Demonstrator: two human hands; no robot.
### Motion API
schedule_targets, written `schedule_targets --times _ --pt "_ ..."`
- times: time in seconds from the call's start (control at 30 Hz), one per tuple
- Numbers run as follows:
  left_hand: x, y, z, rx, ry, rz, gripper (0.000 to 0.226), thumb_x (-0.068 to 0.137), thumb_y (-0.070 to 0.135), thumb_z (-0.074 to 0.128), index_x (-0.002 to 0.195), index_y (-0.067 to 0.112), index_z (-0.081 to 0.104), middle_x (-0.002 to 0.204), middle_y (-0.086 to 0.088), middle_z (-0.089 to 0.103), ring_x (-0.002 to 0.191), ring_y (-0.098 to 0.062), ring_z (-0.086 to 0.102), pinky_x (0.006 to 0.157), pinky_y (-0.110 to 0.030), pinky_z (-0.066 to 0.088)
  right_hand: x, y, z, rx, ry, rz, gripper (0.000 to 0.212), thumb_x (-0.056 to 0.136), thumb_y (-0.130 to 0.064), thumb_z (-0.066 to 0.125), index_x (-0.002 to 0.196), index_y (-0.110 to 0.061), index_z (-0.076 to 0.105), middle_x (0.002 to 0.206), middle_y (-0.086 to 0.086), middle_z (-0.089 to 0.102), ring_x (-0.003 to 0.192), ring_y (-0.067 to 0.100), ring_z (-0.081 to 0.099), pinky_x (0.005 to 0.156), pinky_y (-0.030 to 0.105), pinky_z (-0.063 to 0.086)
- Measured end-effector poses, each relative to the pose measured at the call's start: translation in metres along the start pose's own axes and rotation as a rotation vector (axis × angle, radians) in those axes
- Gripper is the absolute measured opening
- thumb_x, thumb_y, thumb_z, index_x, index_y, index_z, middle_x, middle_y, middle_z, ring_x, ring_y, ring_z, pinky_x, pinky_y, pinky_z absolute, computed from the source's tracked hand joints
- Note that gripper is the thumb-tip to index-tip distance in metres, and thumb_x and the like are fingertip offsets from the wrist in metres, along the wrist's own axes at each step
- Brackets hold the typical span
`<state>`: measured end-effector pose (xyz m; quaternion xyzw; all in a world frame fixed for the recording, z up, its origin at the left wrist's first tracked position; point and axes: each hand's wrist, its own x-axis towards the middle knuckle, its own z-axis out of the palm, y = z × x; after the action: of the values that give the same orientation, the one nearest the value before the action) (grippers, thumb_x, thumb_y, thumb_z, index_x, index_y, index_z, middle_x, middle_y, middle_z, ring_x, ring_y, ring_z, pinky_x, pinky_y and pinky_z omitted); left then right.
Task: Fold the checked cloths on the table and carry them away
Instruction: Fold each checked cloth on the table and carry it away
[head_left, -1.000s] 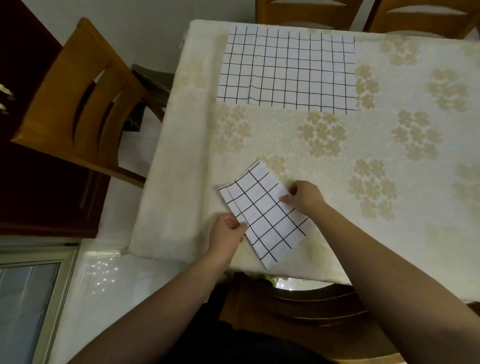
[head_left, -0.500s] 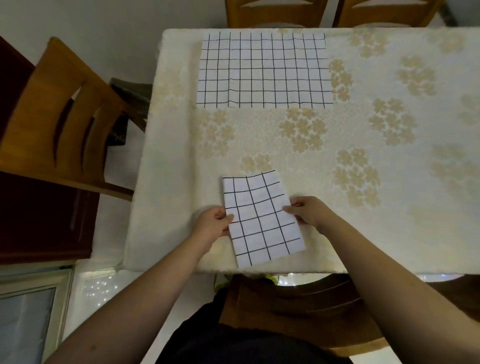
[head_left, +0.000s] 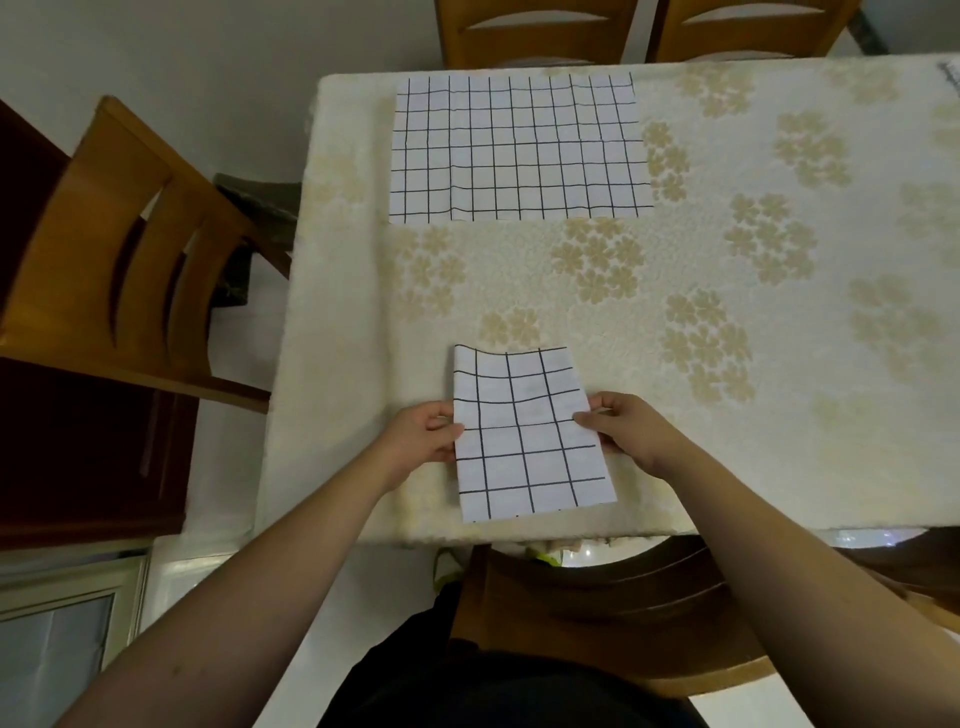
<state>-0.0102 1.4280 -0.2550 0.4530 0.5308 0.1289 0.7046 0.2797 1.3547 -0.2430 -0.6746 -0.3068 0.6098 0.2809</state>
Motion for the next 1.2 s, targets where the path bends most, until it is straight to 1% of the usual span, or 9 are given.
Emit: schedule_targets --times 0.13,0.2,0.33,0.53,0.73,0.83,1.0,1.1,1.2 --pt "-0.001 0.004 -0.003 -0.016 0.051 0.029 0.015 0.094 0.005 0.059 0.106 0.012 0.065 0.091 -0.007 0.074 0.077 -0.018 0.071 0.070 -0.030 0.057 -0.004 0.003 -0.002 0.028 -0.056 -0.037 0.015 0.090 -0.021 0.067 0.104 -0.018 0.070 0.086 0.005 0.068 0.077 0.021 0.062 0.080 0.034 0.058" --pt "-0.002 0.006 -0.004 -0.061 0.064 0.041 0.013 0.093 0.004 0.060 0.101 0.012 0.065 0.084 -0.006 0.074 0.073 -0.017 0.071 0.065 -0.028 0.057 -0.007 0.001 -0.001 0.052 -0.059 -0.050 0.022 0.092 -0.018 0.064 0.113 -0.019 0.069 0.081 0.000 0.068 0.069 0.014 0.059 0.074 0.028 0.056" --pt "-0.004 0.007 -0.004 -0.111 0.083 0.066 0.012 0.092 0.002 0.060 0.096 0.012 0.066 0.085 -0.003 0.074 0.073 -0.014 0.070 0.065 -0.025 0.057 -0.013 -0.001 0.003 0.089 -0.047 -0.053 0.015 0.094 -0.008 0.059 0.103 -0.005 0.071 0.064 -0.004 0.056 0.059 0.009 0.051 0.064 0.020 0.051" --pt "-0.005 0.012 -0.003 -0.088 0.101 0.008 0.024 0.095 0.006 0.052 0.085 0.013 0.072 0.093 -0.009 0.072 0.087 -0.026 0.070 0.074 -0.033 0.055 -0.017 -0.006 0.009 0.181 0.010 -0.008 0.030 0.097 -0.004 0.045 0.089 -0.012 0.073 0.089 0.009 0.072 0.075 0.019 0.067 0.065 0.025 0.055" --pt "-0.005 0.004 0.001 -0.045 0.093 0.047 0.015 0.090 0.013 0.066 0.105 0.014 0.065 0.118 -0.009 0.061 0.102 -0.027 0.066 0.079 -0.038 0.058 -0.017 0.004 0.013 0.193 0.034 -0.005 0.025 0.098 -0.034 0.052 0.119 -0.025 0.063 0.104 0.006 0.072 0.092 0.020 0.070 0.077 0.031 0.056" --pt "-0.005 0.001 0.002 0.024 0.095 0.091 0.020 0.088 0.008 0.069 0.102 0.021 0.064 0.119 -0.003 0.058 0.104 -0.024 0.065 0.079 -0.032 0.057 -0.013 0.012 0.018 0.152 0.067 -0.043 0.032 0.089 -0.023 0.068 0.121 -0.018 0.061 0.106 0.012 0.070 0.092 0.021 0.071 0.074 0.028 0.058" --pt "-0.003 -0.002 0.008 0.172 0.137 0.132 0.024 0.090 0.009 0.066 0.108 0.025 0.064 0.110 0.008 0.056 0.100 -0.003 0.057 0.075 -0.014 0.047 -0.005 0.022 0.023 0.028 0.195 -0.082 0.025 0.087 -0.013 0.070 0.112 -0.015 0.065 0.100 0.018 0.069 0.088 0.027 0.069 0.070 0.031 0.059" --pt "0.002 -0.007 0.012 0.303 0.172 0.159 0.029 0.089 0.009 0.067 0.114 0.023 0.060 0.100 0.012 0.055 0.091 -0.011 0.061 0.067 -0.010 0.046 -0.001 0.027 0.025 -0.119 0.277 -0.112 0.027 0.089 -0.022 0.068 0.115 -0.022 0.062 0.098 0.011 0.067 0.088 0.026 0.066 0.075 0.039 0.059" --pt "0.005 -0.013 0.013 0.455 0.210 0.210 0.038 0.086 0.014 0.071 0.120 0.023 0.057 0.105 0.007 0.057 0.094 -0.016 0.063 0.076 -0.018 0.051 -0.001 0.027 0.027 -0.202 0.375 -0.163 0.032 0.092 -0.027 0.063 0.124 -0.024 0.057 0.101 -0.002 0.064 0.089 0.016 0.064 0.073 0.027 0.054"
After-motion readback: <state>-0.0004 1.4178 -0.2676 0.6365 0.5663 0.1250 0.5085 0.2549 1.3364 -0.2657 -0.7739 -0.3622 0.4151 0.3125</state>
